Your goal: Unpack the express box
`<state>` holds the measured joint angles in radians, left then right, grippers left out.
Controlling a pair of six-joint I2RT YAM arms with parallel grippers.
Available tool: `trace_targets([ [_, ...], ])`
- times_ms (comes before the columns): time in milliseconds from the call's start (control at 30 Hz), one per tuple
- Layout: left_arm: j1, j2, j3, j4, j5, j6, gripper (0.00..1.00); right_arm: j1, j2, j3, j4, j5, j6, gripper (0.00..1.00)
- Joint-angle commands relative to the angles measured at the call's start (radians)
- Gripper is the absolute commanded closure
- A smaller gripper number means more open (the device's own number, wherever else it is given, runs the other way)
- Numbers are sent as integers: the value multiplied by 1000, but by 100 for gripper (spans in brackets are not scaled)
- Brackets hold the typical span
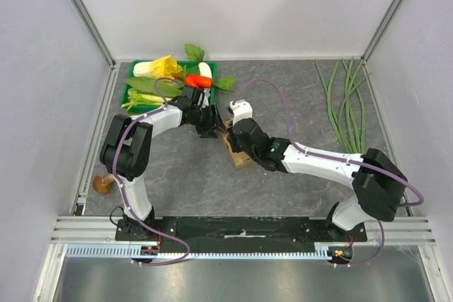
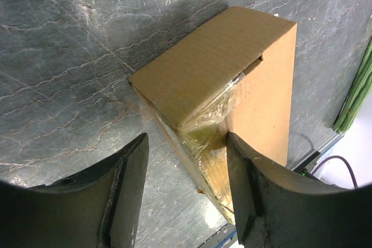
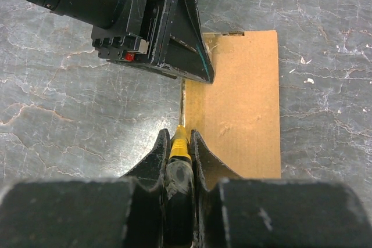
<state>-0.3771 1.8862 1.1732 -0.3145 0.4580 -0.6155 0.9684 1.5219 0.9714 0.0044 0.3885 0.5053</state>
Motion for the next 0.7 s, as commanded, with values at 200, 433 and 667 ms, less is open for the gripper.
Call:
trace_targets([
  [200, -8, 50, -56, -120, -145, 91, 39, -2, 32, 41, 36, 12, 2, 100],
  [433, -9, 68, -47, -120, -145, 89, 43, -4, 24, 15, 0, 6, -1, 100],
  [667, -8, 93, -23, -115, -145, 99, 50, -2, -43, -28, -93, -43, -11, 100],
])
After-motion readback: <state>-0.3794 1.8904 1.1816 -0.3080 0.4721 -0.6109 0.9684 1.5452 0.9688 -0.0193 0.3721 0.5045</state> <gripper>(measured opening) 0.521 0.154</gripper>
